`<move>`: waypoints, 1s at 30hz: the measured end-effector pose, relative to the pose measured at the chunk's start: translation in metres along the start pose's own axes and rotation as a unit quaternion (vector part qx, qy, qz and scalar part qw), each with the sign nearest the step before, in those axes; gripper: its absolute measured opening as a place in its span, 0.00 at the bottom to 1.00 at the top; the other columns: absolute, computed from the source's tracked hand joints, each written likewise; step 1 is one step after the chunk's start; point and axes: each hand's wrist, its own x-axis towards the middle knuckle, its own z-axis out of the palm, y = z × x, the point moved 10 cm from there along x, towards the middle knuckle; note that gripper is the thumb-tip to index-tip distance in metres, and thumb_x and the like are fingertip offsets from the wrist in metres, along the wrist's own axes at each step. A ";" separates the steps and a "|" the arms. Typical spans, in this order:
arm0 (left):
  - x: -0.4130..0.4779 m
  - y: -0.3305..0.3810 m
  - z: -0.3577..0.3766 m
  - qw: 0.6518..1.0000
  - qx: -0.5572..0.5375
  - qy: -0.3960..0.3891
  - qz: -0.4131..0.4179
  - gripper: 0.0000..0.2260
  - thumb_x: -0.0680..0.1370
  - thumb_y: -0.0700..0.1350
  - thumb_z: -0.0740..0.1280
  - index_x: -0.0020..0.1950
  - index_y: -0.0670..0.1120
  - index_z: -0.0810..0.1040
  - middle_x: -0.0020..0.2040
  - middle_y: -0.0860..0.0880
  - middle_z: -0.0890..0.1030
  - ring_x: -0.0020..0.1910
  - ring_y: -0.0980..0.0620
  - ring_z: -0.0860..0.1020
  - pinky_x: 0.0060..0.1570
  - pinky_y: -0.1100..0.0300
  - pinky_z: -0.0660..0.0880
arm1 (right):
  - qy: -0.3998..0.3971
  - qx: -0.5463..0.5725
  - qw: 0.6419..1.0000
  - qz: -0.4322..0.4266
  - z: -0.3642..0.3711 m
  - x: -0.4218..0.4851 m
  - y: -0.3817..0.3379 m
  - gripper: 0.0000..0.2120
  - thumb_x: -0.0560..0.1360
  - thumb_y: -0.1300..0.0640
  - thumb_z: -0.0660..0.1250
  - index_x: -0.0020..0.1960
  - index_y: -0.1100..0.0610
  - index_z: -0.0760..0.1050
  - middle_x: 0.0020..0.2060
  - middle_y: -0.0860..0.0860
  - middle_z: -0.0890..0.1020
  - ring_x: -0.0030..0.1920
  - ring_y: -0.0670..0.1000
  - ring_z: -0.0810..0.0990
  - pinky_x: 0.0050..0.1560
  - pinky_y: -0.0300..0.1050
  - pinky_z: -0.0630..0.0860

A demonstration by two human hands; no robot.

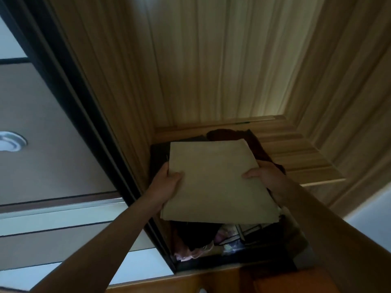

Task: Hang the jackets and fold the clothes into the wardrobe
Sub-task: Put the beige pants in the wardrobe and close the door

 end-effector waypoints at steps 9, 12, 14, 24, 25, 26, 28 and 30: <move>0.111 -0.007 -0.028 0.986 0.152 0.069 0.017 0.33 0.73 0.57 0.68 0.76 0.62 0.60 0.63 0.58 0.75 0.61 0.53 0.76 0.61 0.55 0.74 | -0.027 -0.036 0.999 0.022 0.046 0.126 -0.028 0.16 0.77 0.66 0.65 0.63 0.59 0.80 0.53 0.57 0.86 0.53 0.60 0.84 0.49 0.53 0.80; 0.129 -0.004 -0.041 0.975 0.189 0.112 0.024 0.41 0.75 0.51 0.66 0.81 0.60 0.45 0.72 0.52 0.70 0.66 0.47 0.74 0.62 0.56 0.71 | -0.049 -0.045 0.997 0.025 0.067 0.161 -0.033 0.17 0.78 0.66 0.63 0.64 0.57 0.79 0.55 0.55 0.85 0.54 0.58 0.84 0.51 0.52 0.80; 0.137 -0.003 -0.052 0.946 0.284 0.158 0.003 0.42 0.78 0.49 0.65 0.81 0.59 0.37 0.76 0.46 0.66 0.66 0.41 0.74 0.62 0.51 0.74 | -0.066 -0.050 0.996 0.022 0.082 0.184 -0.035 0.18 0.77 0.66 0.63 0.65 0.57 0.79 0.55 0.55 0.85 0.54 0.57 0.84 0.49 0.51 0.79; 0.168 -0.054 -0.039 0.816 0.555 0.104 -0.122 0.33 0.82 0.59 0.59 0.82 0.54 0.48 0.81 0.38 0.39 0.80 0.35 0.47 0.75 0.42 0.58 | -0.052 -0.501 0.860 -0.079 0.125 0.244 0.011 0.35 0.83 0.49 0.60 0.83 0.51 0.46 0.79 0.60 0.53 0.77 0.64 0.57 0.72 0.63 0.66; 0.171 -0.048 -0.034 0.798 0.586 0.116 -0.087 0.33 0.82 0.60 0.58 0.83 0.53 0.47 0.81 0.37 0.37 0.80 0.35 0.41 0.76 0.41 0.52 | -0.014 -0.546 0.830 -0.117 0.129 0.239 0.002 0.33 0.83 0.48 0.59 0.82 0.50 0.47 0.79 0.59 0.50 0.79 0.64 0.52 0.73 0.64 0.64; 0.177 -0.043 -0.030 0.785 0.604 0.130 -0.053 0.33 0.82 0.60 0.56 0.83 0.53 0.45 0.81 0.37 0.35 0.80 0.35 0.37 0.77 0.39 0.47 | 0.007 -0.574 0.804 -0.155 0.136 0.238 -0.002 0.32 0.83 0.46 0.57 0.82 0.48 0.47 0.80 0.57 0.47 0.80 0.62 0.47 0.75 0.66 0.61; 0.190 -0.045 -0.026 0.785 0.602 0.142 -0.027 0.33 0.82 0.61 0.53 0.83 0.54 0.44 0.81 0.39 0.36 0.80 0.37 0.35 0.77 0.37 0.41 | -0.011 -0.595 0.781 -0.187 0.154 0.239 0.007 0.31 0.83 0.39 0.51 0.82 0.44 0.45 0.82 0.52 0.41 0.81 0.58 0.38 0.78 0.68 0.48; 0.201 -0.064 -0.023 0.803 0.579 0.134 -0.041 0.31 0.83 0.62 0.49 0.83 0.54 0.44 0.82 0.40 0.40 0.81 0.40 0.36 0.78 0.38 0.41 | -0.048 -0.599 0.782 -0.164 0.162 0.244 0.034 0.32 0.82 0.34 0.45 0.82 0.43 0.42 0.82 0.50 0.38 0.81 0.56 0.34 0.78 0.67 0.41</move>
